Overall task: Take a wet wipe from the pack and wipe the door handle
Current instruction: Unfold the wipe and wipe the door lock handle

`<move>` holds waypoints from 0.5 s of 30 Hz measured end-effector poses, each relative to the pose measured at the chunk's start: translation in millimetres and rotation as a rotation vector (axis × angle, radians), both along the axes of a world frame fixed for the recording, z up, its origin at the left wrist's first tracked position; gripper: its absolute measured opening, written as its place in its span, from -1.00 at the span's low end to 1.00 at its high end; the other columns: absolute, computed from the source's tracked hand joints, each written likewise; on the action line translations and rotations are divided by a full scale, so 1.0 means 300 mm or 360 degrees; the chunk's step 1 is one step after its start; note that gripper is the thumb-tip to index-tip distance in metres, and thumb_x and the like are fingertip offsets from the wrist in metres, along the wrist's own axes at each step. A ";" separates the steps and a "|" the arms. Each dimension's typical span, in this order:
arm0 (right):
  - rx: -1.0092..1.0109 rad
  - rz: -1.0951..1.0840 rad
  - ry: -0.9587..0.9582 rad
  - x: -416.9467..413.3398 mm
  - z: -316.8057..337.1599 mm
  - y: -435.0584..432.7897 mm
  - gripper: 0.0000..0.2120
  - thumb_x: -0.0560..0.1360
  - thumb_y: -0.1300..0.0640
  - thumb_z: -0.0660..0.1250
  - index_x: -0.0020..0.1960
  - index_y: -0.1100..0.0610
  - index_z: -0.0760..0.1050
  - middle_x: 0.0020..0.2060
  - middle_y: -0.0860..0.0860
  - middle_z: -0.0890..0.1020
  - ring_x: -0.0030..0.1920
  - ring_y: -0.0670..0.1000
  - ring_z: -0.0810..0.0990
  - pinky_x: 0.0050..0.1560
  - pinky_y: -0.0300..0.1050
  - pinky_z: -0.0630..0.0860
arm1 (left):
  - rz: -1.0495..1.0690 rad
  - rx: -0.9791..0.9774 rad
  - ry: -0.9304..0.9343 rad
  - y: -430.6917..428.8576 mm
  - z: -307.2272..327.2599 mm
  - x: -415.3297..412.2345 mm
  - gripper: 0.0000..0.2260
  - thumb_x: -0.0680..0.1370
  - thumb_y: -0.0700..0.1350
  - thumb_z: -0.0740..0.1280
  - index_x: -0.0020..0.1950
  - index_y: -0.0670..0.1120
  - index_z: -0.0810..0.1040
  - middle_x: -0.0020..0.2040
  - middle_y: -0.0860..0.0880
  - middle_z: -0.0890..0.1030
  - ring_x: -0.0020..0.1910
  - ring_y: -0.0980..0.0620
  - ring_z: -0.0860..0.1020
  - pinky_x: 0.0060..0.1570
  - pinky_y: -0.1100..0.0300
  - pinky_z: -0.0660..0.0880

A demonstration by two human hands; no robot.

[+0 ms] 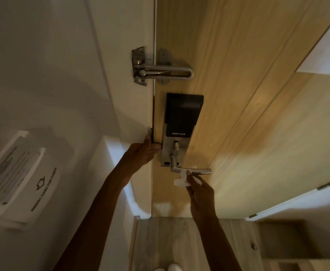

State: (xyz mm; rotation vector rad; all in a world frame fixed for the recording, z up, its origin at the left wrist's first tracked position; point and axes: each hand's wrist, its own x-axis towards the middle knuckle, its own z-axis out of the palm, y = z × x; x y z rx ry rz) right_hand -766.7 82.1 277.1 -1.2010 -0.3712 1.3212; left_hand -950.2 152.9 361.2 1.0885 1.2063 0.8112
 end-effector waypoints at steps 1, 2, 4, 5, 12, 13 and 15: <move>-0.0016 -0.0034 -0.0019 0.022 -0.003 -0.002 -0.59 0.32 0.10 0.44 0.09 0.31 0.57 0.01 0.18 0.68 0.06 0.11 0.65 -0.01 -0.04 0.57 | 0.0006 -0.0011 -0.0008 -0.001 0.004 0.001 -0.52 0.65 0.09 0.01 0.31 -0.21 0.49 0.29 -0.14 0.56 0.32 0.00 0.50 0.31 0.19 0.39; -0.0032 -0.0080 -0.0013 0.048 -0.009 -0.004 -0.59 0.35 0.11 0.43 0.12 0.32 0.56 0.02 0.18 0.67 0.07 0.12 0.65 -0.03 -0.06 0.58 | 0.0014 -0.0021 -0.0024 -0.002 0.010 0.004 -0.52 0.65 0.07 0.00 0.32 -0.24 0.47 0.30 -0.15 0.55 0.33 -0.02 0.49 0.32 0.17 0.37; -0.0024 -0.0180 0.0031 0.099 -0.017 -0.006 -0.64 0.43 0.17 0.39 0.16 0.33 0.53 0.05 0.18 0.66 0.10 0.12 0.63 -0.07 -0.13 0.58 | 0.0019 -0.0012 -0.0030 -0.004 0.015 0.009 -0.52 0.66 0.05 0.00 0.33 -0.26 0.46 0.31 -0.17 0.54 0.35 -0.04 0.47 0.35 0.13 0.35; -0.0014 -0.0210 0.0046 0.114 -0.021 -0.007 -0.64 0.45 0.18 0.37 0.18 0.34 0.52 0.07 0.18 0.65 0.12 0.12 0.62 -0.08 -0.16 0.59 | 0.0018 -0.0002 -0.0015 -0.002 0.014 0.009 -0.52 0.66 0.05 0.00 0.32 -0.26 0.47 0.31 -0.17 0.54 0.35 -0.04 0.47 0.37 0.11 0.35; 0.0070 0.0148 0.0065 0.008 0.011 0.015 -0.68 0.38 0.11 0.38 0.08 0.25 0.57 0.01 0.13 0.69 0.06 0.07 0.65 -0.03 -0.13 0.59 | -0.0043 -0.0090 -0.0161 -0.001 0.010 0.001 -0.55 0.66 -0.03 -0.02 0.43 -0.30 0.29 0.36 -0.20 0.47 0.39 -0.09 0.41 -0.07 0.46 0.52; 0.0057 0.0130 0.0059 0.011 0.012 0.019 -0.69 0.37 0.11 0.39 0.06 0.25 0.58 0.00 0.13 0.69 0.05 0.06 0.66 -0.03 -0.13 0.59 | -0.0060 -0.0081 -0.0159 0.000 0.013 0.002 -0.53 0.65 -0.01 -0.01 0.43 -0.29 0.29 0.34 -0.17 0.48 0.40 -0.09 0.40 -0.07 0.46 0.52; 0.0037 0.0035 0.0068 0.046 0.005 0.021 -0.75 0.43 0.17 0.38 0.07 0.24 0.58 0.00 0.11 0.69 0.05 0.04 0.66 -0.04 -0.14 0.57 | -0.0049 -0.0103 -0.0198 -0.003 0.017 0.004 -0.47 0.61 0.05 0.02 0.43 -0.31 0.28 0.29 -0.14 0.48 0.41 -0.09 0.38 -0.08 0.45 0.52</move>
